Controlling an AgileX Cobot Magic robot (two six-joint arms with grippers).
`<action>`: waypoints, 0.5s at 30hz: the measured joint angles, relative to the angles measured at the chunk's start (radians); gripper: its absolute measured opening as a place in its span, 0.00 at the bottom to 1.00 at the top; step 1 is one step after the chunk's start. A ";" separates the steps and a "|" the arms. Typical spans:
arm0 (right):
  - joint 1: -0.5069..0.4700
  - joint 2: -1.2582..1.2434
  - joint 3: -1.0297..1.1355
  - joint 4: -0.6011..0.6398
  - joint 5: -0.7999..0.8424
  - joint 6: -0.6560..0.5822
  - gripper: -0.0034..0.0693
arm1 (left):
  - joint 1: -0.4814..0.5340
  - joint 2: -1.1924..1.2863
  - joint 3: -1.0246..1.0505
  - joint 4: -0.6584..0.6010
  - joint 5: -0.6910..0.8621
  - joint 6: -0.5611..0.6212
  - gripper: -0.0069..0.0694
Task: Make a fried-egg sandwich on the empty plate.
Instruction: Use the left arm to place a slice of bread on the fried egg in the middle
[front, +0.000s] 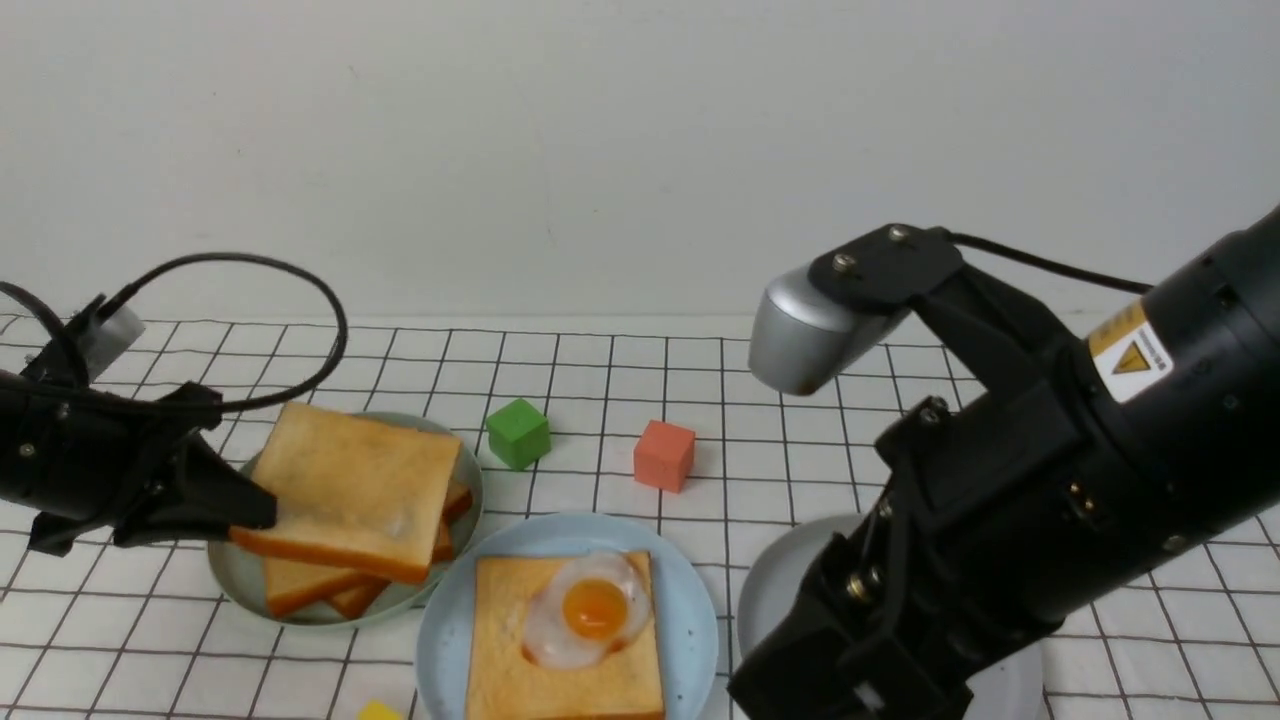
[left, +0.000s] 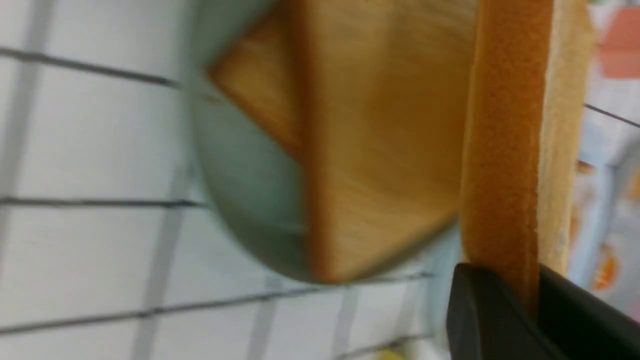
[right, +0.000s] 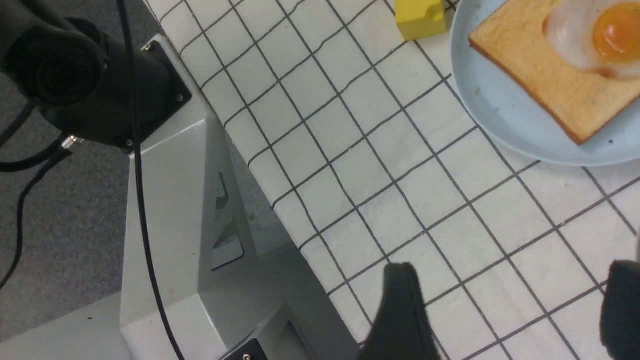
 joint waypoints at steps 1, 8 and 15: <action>0.000 0.000 0.000 -0.006 -0.001 0.000 0.75 | -0.027 -0.085 0.070 -0.077 -0.004 0.049 0.17; 0.000 0.000 0.000 -0.013 -0.001 0.002 0.75 | -0.173 -0.280 0.351 -0.420 -0.091 0.217 0.17; 0.000 0.000 0.000 -0.014 -0.001 0.002 0.75 | -0.324 -0.238 0.520 -0.769 -0.217 0.480 0.17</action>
